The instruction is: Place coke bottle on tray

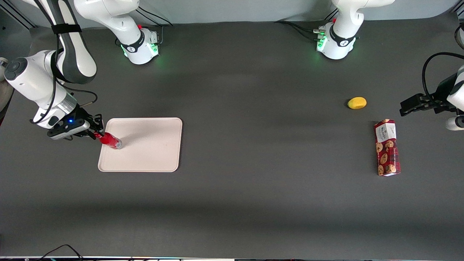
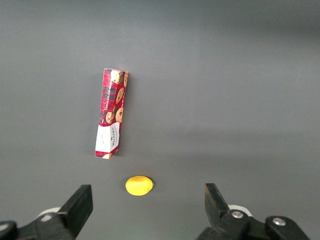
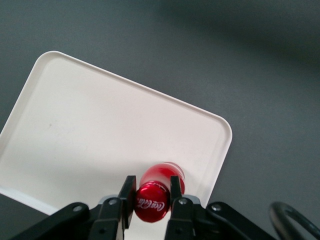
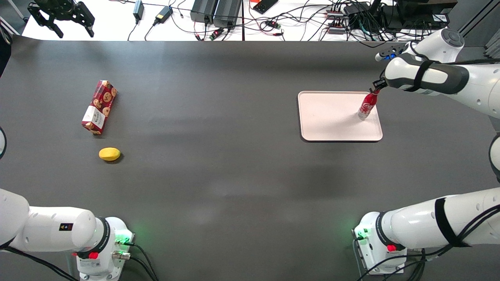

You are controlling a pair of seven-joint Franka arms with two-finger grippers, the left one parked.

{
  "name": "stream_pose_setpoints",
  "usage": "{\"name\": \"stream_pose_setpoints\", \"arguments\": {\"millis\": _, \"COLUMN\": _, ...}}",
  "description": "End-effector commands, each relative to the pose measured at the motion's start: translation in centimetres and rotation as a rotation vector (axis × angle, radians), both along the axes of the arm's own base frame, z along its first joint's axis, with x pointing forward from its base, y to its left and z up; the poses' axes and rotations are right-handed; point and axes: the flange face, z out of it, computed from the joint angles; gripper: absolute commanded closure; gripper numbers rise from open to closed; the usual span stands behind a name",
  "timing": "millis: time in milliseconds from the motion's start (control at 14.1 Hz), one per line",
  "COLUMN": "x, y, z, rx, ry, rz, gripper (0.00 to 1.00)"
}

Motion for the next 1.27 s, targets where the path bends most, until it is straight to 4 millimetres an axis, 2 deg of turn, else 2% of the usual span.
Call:
{"name": "stream_pose_setpoints", "arguments": {"millis": 0, "x": 0.4, "y": -0.3, "z": -0.3, "rx": 0.006, "ry": -0.020, "rz": 0.014, "gripper": 0.93}}
{"name": "stream_pose_setpoints", "arguments": {"millis": 142, "x": 0.4, "y": -0.3, "z": -0.7, "rx": 0.004, "ry": -0.011, "rz": 0.013, "gripper": 0.11}}
{"name": "stream_pose_setpoints", "arguments": {"millis": 212, "x": 0.6, "y": -0.2, "z": -0.5, "rx": 0.005, "ry": -0.011, "rz": 0.015, "gripper": 0.01}}
{"name": "stream_pose_setpoints", "arguments": {"millis": 425, "x": 1.0, "y": 0.1, "z": 0.9, "rx": 0.014, "ry": -0.030, "rz": 0.008, "gripper": 0.00}}
{"name": "stream_pose_setpoints", "arguments": {"millis": 566, "x": 2.2, "y": 1.0, "z": 3.4, "rx": 0.028, "ry": 0.002, "rz": 0.031, "gripper": 0.00}}
{"name": "stream_pose_setpoints", "arguments": {"millis": 779, "x": 5.0, "y": 1.3, "z": 10.1, "rx": -0.031, "ry": 0.101, "rz": -0.019, "gripper": 0.00}}
{"name": "stream_pose_setpoints", "arguments": {"millis": 850, "x": 5.7, "y": 1.9, "z": 12.8, "rx": -0.065, "ry": 0.132, "rz": -0.060, "gripper": 0.00}}
{"name": "stream_pose_setpoints", "arguments": {"millis": 920, "x": 6.4, "y": 3.5, "z": 15.4, "rx": -0.080, "ry": 0.154, "rz": -0.080, "gripper": 0.00}}
{"name": "stream_pose_setpoints", "arguments": {"millis": 991, "x": 7.0, "y": 4.3, "z": 17.1, "rx": -0.086, "ry": 0.187, "rz": -0.102, "gripper": 0.00}}
{"name": "stream_pose_setpoints", "arguments": {"millis": 1204, "x": 8.9, "y": 4.5, "z": 22.0, "rx": -0.132, "ry": 0.226, "rz": -0.160, "gripper": 0.00}}
